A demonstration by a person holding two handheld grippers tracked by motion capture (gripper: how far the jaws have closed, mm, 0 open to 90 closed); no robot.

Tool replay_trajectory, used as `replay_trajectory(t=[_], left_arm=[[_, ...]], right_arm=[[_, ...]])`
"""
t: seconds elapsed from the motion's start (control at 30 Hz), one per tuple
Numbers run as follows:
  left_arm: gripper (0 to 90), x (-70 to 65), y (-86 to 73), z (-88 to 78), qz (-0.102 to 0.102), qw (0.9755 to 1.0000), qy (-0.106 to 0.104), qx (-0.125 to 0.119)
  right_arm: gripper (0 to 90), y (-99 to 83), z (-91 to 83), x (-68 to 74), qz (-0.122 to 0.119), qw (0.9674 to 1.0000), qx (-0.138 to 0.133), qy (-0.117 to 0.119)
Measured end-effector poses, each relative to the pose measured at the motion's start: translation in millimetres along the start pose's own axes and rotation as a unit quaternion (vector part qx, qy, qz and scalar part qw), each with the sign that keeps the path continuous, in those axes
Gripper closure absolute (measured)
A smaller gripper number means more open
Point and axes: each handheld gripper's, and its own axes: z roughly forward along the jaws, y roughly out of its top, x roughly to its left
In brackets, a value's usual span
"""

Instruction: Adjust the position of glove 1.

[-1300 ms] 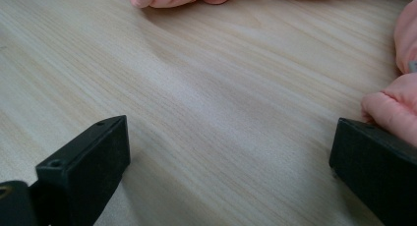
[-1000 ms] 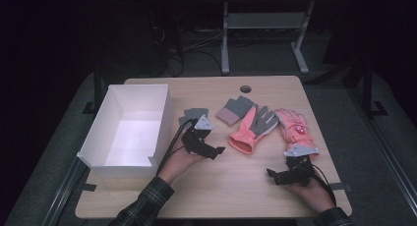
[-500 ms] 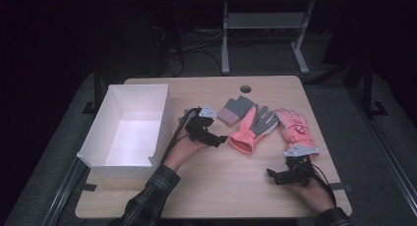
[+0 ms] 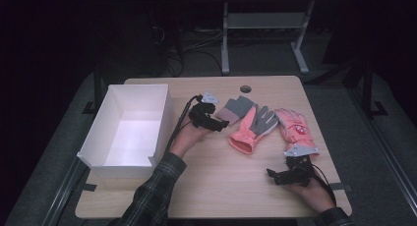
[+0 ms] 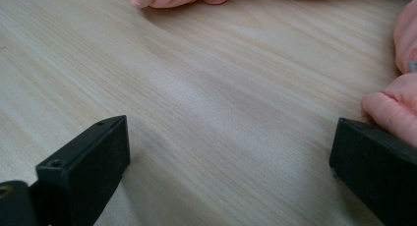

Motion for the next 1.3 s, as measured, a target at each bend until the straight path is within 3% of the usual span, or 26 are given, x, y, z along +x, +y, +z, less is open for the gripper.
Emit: replay_trajectory(t=[0.3,0.47,0.53,0.8,1.0,1.3], left_arm=[[40.6,12.1,9.1,27.1,-0.001,0.9999,0.009,0.007],[48.4,18.2,12.2,45.1,0.000,0.9996,0.013,0.024],[52.3,19.6,13.1,53.4,-0.011,0.9995,0.013,0.028],[55.5,24.6,8.1,77.4,-0.012,0.9980,0.028,0.054],[59.2,27.5,3.0,82.3,-0.030,0.9977,0.018,0.057],[81.5,28.7,4.2,81.9,-0.032,0.9973,0.013,0.064]], right_arm=[[1.2,0.0,0.2,-0.3,-0.003,1.0000,-0.002,0.000],[1.2,0.0,0.3,-0.4,-0.003,1.0000,-0.002,0.000],[1.2,0.0,0.2,-0.4,-0.003,1.0000,-0.002,0.000],[1.2,0.0,0.3,-0.5,-0.003,1.0000,-0.002,0.000],[1.2,0.0,0.2,-0.4,-0.003,1.0000,-0.001,0.000],[1.2,0.0,0.2,-0.3,-0.003,1.0000,-0.001,0.000]])
